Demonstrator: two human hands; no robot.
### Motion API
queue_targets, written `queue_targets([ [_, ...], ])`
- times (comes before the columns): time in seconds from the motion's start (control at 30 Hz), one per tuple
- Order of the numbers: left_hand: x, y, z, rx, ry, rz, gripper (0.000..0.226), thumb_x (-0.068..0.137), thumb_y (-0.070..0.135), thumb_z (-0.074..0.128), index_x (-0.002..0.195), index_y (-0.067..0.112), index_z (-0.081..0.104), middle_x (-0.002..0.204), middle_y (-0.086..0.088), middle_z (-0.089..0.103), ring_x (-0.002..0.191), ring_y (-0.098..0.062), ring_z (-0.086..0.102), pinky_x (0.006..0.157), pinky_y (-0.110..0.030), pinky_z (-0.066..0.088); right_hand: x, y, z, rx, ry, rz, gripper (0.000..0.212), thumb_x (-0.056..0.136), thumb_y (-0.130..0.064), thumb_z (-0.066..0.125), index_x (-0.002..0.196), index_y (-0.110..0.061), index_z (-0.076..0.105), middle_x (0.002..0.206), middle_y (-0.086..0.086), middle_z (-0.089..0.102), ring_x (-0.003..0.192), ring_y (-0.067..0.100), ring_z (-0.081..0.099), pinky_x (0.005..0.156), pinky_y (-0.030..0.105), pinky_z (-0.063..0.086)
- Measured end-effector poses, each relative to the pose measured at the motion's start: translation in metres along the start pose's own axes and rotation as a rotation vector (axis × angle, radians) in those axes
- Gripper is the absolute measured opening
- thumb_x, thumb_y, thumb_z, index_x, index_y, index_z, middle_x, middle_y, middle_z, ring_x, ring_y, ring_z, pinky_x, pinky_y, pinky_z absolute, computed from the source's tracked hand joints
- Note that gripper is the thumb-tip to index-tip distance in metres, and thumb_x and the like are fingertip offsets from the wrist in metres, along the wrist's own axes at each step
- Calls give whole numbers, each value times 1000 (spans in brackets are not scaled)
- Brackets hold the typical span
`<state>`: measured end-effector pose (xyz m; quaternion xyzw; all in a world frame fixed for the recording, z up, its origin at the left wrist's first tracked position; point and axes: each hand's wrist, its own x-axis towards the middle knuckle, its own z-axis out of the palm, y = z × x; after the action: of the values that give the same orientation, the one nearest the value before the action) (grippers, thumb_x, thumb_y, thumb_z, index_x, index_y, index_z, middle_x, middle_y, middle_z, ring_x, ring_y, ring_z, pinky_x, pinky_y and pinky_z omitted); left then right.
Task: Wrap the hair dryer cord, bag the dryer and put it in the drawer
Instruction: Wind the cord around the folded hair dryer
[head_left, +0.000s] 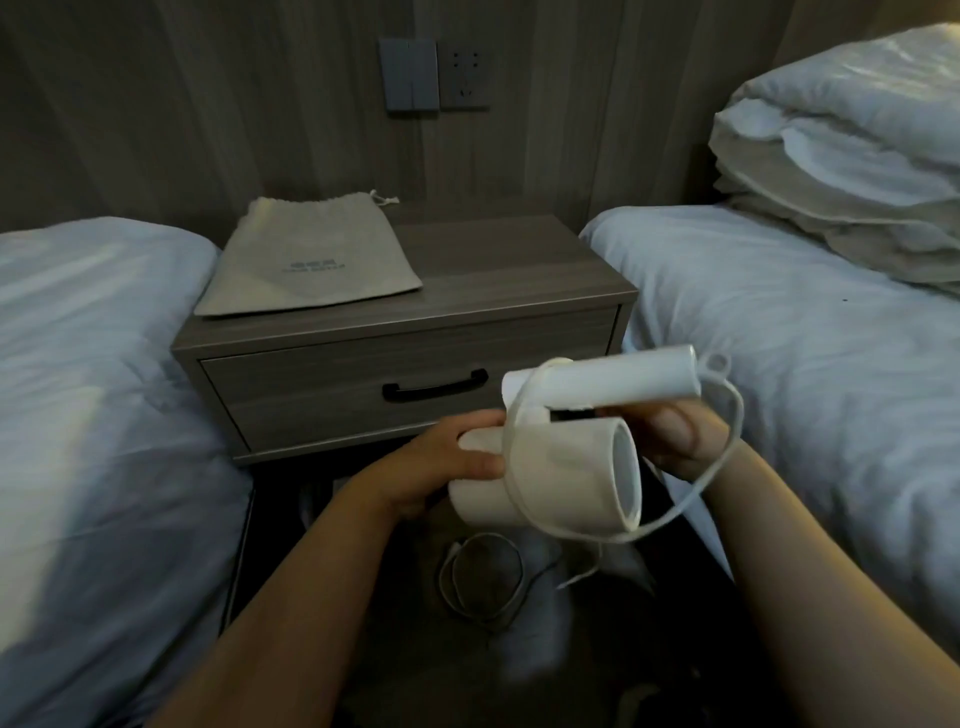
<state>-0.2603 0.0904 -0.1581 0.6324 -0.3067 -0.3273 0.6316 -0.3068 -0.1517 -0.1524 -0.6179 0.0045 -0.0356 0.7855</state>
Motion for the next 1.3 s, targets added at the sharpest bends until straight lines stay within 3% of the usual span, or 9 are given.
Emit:
queue_targets([
  [0.07,3,0,2,-122,46,18,89,31,55,87,107,20,59,93,5,74,86,-8,68,69,-21,53,-2,2,8,-30,2,-47,31,64,-14,69,91,-2,61,72,5,72,67,18,64,73,34,49],
  [0.17,6,2,6,-275,132,39,86,34,51,87,108,18,59,92,5,75,85,-10,69,70,-23,55,-1,6,19,-28,61,-36,14,79,3,56,88,-4,62,61,1,71,54,12,64,54,22,52],
  [0.3,9,4,11,-383,279,25,43,65,33,66,106,20,63,95,-1,73,94,-20,63,76,-29,53,-1,12,33,-96,125,-33,32,85,14,43,65,-6,58,37,2,50,32,12,40,35,18,32],
  [0.43,9,9,17,-380,361,-3,67,68,43,63,127,12,54,128,-22,57,119,-38,52,100,-52,41,-5,11,35,-228,48,32,30,90,13,38,69,-2,52,47,7,49,32,10,35,36,20,27],
  [0.57,11,15,16,-409,496,0,46,71,35,70,112,18,63,113,-16,66,99,-31,64,73,-38,51,-10,7,38,-317,-58,99,29,93,11,39,95,-10,59,61,6,60,34,8,37,36,18,31],
  [0.67,12,16,14,-445,583,-16,32,75,33,67,104,20,64,101,-11,71,88,-26,68,67,-36,56,-14,4,43,-371,-63,110,31,94,11,37,113,-5,54,63,8,61,32,6,37,36,17,30],
  [0.97,17,15,21,-155,785,79,10,72,31,74,75,37,66,74,16,70,71,-3,67,56,-18,52,-21,-9,54,-557,-73,244,31,100,-15,37,98,7,59,54,9,64,35,11,54,39,17,44],
  [1.1,15,18,21,7,891,152,23,71,31,75,86,37,59,90,17,61,85,-2,59,58,-10,45,-23,-12,55,-504,-157,342,25,99,-15,41,94,1,60,56,10,65,37,12,56,39,17,42],
  [1.3,12,13,12,435,1005,202,62,66,35,79,121,22,52,111,8,53,102,-8,49,81,-24,44,-29,-15,53,-594,-350,414,22,99,-8,36,110,-5,54,55,10,62,35,10,49,41,18,37],
])
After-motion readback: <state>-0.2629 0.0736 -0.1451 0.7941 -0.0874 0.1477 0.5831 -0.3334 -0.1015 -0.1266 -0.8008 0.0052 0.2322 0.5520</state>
